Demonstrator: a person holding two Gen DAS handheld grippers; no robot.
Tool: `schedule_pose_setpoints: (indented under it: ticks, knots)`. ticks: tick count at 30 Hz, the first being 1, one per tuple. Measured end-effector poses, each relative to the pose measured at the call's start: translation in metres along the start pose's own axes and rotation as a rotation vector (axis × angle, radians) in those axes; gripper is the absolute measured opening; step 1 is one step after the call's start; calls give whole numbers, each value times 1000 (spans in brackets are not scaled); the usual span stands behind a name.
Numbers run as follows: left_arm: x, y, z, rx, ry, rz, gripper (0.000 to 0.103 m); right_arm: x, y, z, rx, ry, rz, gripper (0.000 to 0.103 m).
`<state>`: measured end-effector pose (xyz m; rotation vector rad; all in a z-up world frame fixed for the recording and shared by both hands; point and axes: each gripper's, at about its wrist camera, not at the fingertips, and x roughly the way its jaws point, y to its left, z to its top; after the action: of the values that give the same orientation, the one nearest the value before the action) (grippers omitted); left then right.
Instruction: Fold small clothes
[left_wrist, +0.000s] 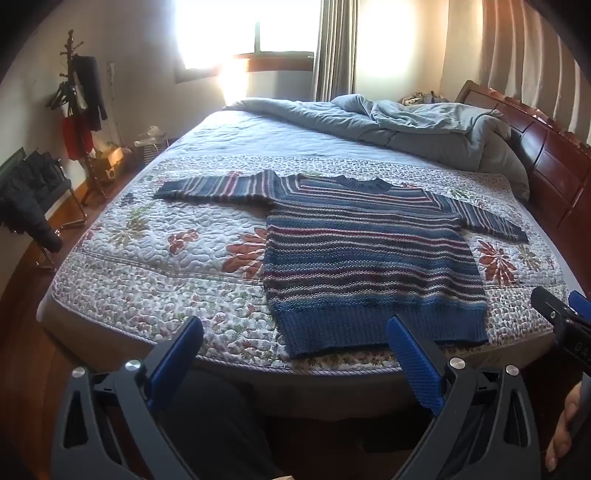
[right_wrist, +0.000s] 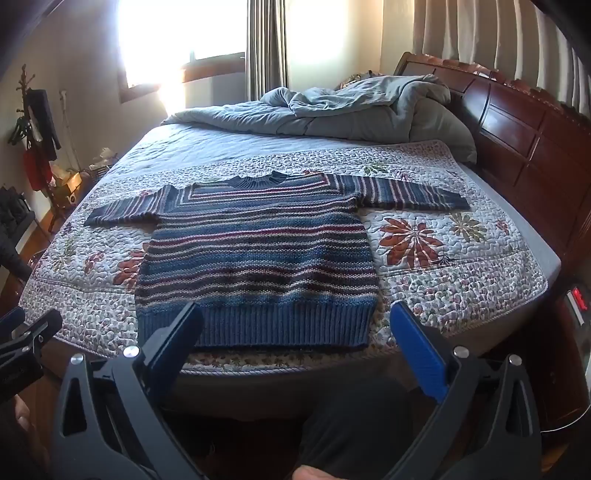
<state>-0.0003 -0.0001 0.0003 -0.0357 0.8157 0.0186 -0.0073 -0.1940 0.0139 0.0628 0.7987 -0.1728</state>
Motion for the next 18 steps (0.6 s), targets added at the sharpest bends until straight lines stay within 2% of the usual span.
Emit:
schedule_pose_setpoints:
  ticks: [18]
  knots:
    - [0, 0, 2, 2, 1, 3, 99, 2, 7, -5, 6, 6, 6, 101]
